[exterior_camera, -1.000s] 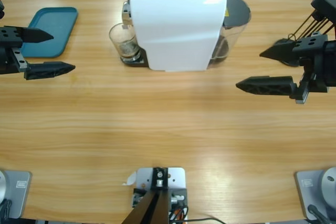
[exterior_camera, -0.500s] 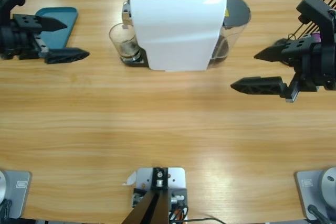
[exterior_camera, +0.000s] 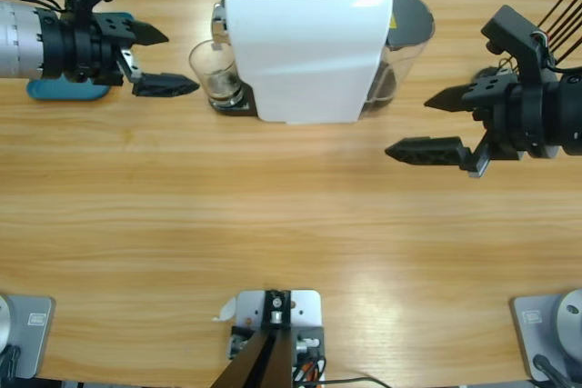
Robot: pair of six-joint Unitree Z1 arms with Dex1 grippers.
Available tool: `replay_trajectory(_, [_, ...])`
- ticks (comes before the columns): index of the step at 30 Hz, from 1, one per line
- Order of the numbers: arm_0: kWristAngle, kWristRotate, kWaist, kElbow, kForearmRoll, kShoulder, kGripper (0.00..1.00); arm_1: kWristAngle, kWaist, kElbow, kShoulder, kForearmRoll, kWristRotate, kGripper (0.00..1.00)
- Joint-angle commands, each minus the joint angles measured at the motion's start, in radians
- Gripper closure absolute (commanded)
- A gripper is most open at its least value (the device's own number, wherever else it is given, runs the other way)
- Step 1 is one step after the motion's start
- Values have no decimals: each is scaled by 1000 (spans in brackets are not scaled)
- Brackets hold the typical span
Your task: Pour coffee
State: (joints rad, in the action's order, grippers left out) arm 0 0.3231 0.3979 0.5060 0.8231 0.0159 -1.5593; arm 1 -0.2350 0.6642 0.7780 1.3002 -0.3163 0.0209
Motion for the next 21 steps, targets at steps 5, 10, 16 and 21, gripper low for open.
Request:
replay_trajectory(5, [23, 30, -30, 73, 18, -141, 0, -26, -12, -55, 71, 75, 10, 0])
replay_trajectory(10, [34, 30, -30, 111, 17, -186, 0, -42, -13, -89, 100, 126, 10, 0])
replay_trajectory(16, [44, 30, -30, 119, 12, -205, 0, -60, -26, -87, 125, 149, 10, 0])
replay_trajectory(21, [48, 30, -30, 122, 12, -232, 0, -66, -28, -86, 137, 155, 10, 0])
